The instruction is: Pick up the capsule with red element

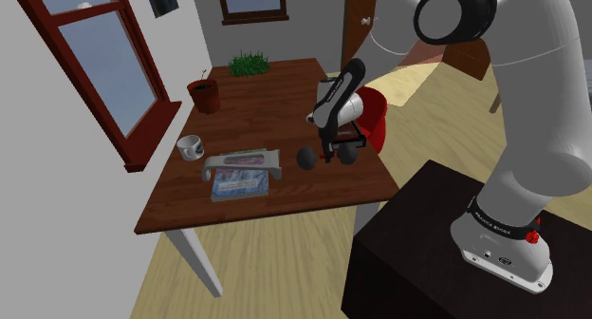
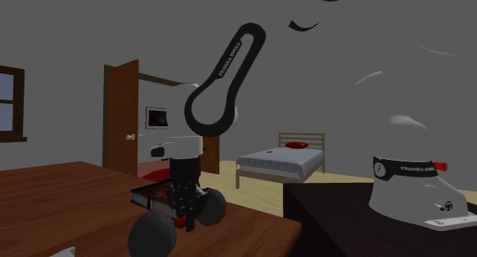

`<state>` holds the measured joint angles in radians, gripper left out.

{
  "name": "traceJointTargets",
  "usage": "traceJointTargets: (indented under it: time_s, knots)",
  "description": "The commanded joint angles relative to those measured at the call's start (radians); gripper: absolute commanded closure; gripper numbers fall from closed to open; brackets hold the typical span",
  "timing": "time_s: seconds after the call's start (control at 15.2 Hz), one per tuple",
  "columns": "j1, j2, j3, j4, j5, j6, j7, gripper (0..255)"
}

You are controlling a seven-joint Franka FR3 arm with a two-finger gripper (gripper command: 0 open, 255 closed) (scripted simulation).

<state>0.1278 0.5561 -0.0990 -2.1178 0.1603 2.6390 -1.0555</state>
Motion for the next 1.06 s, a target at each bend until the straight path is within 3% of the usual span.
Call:
traceJointTargets:
  time_s: [0.0, 0.99]
  knots:
    - [0.002, -0.02, -0.003, -0.006, -0.004, -0.014, 0.002, 255]
    - [0.022, -0.174, -0.031, -0.027, -0.04, -0.147, 0.03, 255]
